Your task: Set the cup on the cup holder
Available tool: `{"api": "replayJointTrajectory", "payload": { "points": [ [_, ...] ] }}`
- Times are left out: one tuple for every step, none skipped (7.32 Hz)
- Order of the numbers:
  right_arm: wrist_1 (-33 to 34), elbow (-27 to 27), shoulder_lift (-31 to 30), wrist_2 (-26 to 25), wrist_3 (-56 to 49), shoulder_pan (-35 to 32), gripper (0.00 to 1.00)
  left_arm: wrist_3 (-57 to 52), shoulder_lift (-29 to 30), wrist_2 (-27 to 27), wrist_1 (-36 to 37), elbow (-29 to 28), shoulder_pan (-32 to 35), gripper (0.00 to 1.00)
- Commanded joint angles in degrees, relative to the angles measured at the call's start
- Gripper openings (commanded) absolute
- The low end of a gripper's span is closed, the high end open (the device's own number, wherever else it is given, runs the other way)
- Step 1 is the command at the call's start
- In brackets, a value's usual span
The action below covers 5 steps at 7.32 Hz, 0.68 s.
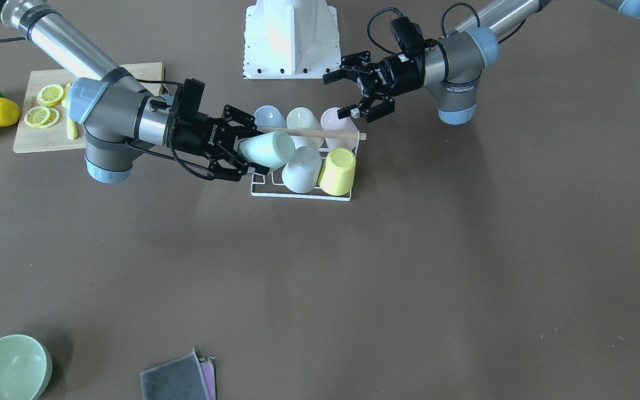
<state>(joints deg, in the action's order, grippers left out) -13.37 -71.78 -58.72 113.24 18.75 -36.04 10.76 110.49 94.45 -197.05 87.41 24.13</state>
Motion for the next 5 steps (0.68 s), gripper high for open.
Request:
{"api": "replayJointTrajectory", "payload": {
  "points": [
    [-0.34,-0.02,-0.34,0.75,0.49,-0.52,1.00,-0.12,-4.11,0.21,4.71,5.02,0.39,0.99],
    [-0.34,-0.02,-0.43,0.67,0.58,-0.61,1.00,-0.12,-7.19,0.38,7.09,7.14,0.39,0.99],
    [-0.34,-0.02,-0.52,0.67,0.58,-0.69,1.00,-0.12,-8.96,0.30,10.25,8.29,0.48,0.99],
    [-0.34,-0.20,-0.78,0.67,0.58,-0.78,1.00,-0.12,-11.06,0.12,14.37,10.30,0.83,0.99],
    [-0.34,-0.46,-0.95,0.75,0.58,-1.04,1.00,-0.21,-13.26,-0.05,17.11,11.54,0.92,0.99]
  ]
}}
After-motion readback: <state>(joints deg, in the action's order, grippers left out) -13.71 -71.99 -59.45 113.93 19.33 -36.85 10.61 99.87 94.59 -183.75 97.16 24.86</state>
